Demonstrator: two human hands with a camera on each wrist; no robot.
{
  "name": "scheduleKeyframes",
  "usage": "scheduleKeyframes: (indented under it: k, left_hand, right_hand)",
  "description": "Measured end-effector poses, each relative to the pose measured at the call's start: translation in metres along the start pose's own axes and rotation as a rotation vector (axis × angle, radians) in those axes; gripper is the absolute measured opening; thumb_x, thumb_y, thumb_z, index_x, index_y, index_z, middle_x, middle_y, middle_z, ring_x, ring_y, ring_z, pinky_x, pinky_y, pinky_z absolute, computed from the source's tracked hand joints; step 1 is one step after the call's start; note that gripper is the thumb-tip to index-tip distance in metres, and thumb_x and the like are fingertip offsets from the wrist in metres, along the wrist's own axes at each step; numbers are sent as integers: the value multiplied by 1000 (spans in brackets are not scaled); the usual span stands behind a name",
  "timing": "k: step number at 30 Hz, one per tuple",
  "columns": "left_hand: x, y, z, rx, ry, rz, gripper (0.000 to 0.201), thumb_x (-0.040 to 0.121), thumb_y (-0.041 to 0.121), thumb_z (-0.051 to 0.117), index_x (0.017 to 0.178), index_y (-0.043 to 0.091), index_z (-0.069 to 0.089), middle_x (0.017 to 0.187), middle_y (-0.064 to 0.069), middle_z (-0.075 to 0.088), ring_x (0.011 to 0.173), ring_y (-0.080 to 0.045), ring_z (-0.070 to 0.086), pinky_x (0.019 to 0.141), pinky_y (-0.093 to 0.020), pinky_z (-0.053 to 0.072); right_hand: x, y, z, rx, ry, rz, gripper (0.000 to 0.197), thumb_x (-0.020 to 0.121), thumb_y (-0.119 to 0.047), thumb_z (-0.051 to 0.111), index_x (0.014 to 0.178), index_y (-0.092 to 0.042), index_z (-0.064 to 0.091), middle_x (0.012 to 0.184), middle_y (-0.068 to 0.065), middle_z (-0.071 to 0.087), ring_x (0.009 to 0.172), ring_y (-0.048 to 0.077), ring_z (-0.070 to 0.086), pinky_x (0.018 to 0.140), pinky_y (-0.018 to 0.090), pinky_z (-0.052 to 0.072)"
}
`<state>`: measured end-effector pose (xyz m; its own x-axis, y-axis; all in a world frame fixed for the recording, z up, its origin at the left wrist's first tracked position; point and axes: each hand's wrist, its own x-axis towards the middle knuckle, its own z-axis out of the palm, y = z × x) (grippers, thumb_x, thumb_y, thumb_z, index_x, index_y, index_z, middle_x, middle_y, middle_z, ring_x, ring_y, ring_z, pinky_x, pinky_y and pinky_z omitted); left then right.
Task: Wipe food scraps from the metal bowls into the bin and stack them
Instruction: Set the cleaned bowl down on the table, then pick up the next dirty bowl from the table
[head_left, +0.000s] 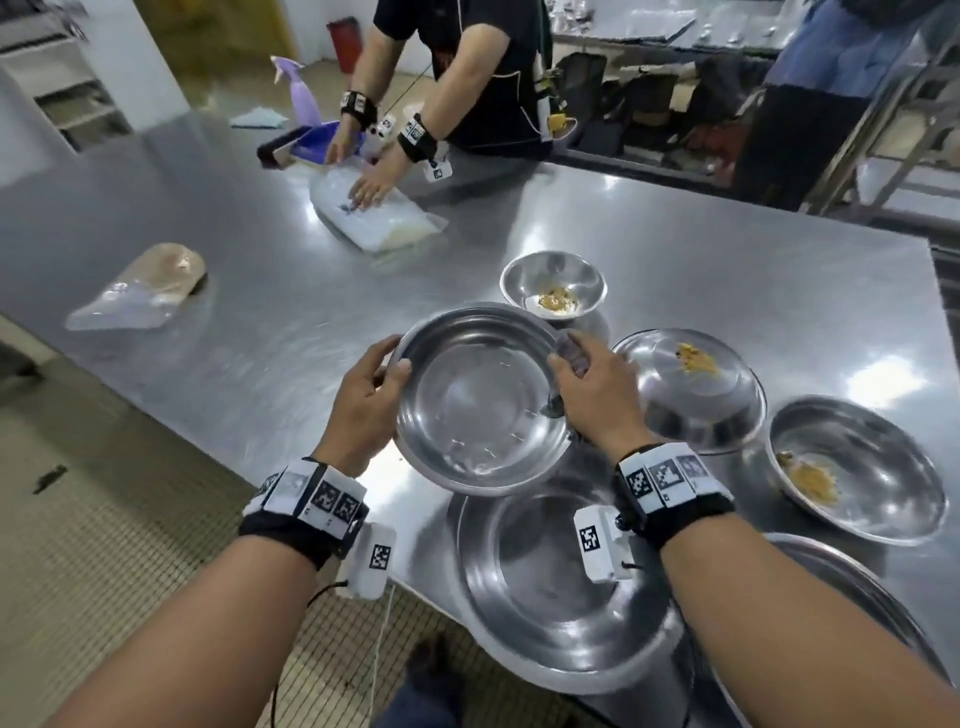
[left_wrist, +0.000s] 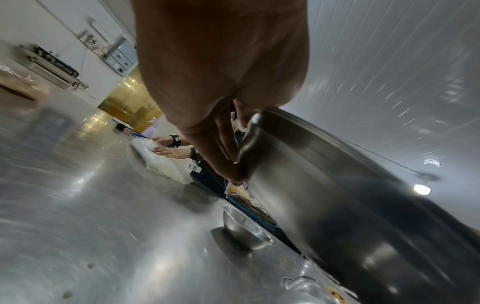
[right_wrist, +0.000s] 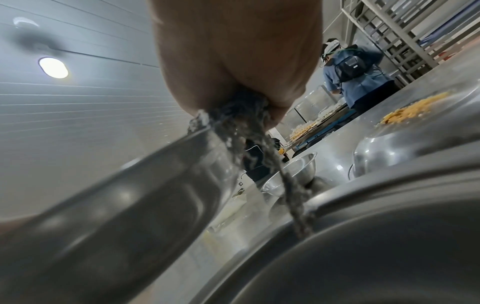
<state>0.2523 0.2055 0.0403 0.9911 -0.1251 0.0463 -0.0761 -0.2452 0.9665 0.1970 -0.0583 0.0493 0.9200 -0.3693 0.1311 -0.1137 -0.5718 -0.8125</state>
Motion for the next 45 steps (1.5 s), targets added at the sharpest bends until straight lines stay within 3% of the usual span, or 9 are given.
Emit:
scheduleKeyframes:
  k: [5,10,18,21,25,30,37,41,45]
  left_hand:
    - [45,-24,-19,-28,-18,-50,27,108,24,57,132,36,63,114,-7,75,102,-30,73,87,-45,61]
    - [90,-46,-31,-26,-83,-72,25,106,26,59,125,42,64,117,-5,74,107,-28,72,95,-48,59]
    - [136,-95,-35,19,-212,-170,37,100,40,62,137,38,62,117,-8,74,101,-32,73,93,-57,60]
    - [145,-112,-33,46,-235,-203,33,88,56,62,120,57,64,116,-2,76,106,-31,72,98,-58,57]
    - [152,-123,-28,71,-286,-236,37,88,57,59,124,52,65,115,2,77,107,-25,73,100,-55,56]
    - [157,-124,-21,128,-354,-253,50,89,55,60,136,39,63,115,2,77,106,-22,73,102,-53,56]
    - [170,-101,-11,484,-365,-111,40,101,36,66,137,20,66,114,-7,67,96,-19,61,87,-31,41]
    - [192,-74,8,506,-364,-42,41,100,40,65,136,20,66,114,-7,67,104,-22,61,89,-32,43]
    - [216,-47,39,554,-384,-21,42,98,44,66,134,22,66,103,-3,69,103,-23,64,96,-39,51]
  right_hand:
    - [31,-4,37,-8,-13,65,30,97,-34,65,126,-27,65,102,-13,70,98,11,66,97,39,54]
    - [50,-6,67,-27,-32,174,35,97,-38,63,131,-29,62,114,-9,71,105,14,66,101,42,53]
    - [72,7,102,-129,-111,332,25,94,-44,61,118,-41,60,100,-5,73,88,24,72,87,47,59]
    - [77,13,108,-205,-141,370,28,98,-35,62,125,-31,63,112,-3,70,101,22,67,95,37,52]
    - [80,23,109,-270,-173,409,30,100,-31,61,130,-25,63,112,-2,68,106,20,61,90,26,41]
    - [81,33,108,-313,-189,441,30,99,-33,60,128,-27,65,123,2,69,114,27,62,91,28,42]
    - [87,27,89,-315,-165,465,38,102,-33,56,137,-21,60,136,6,64,122,29,59,103,35,43]
    - [101,21,68,-271,-90,446,41,102,-34,55,140,-19,56,134,6,64,109,30,66,103,43,50]
    - [120,22,45,-269,10,414,36,102,-31,56,135,-18,60,132,6,64,120,30,60,98,35,44]
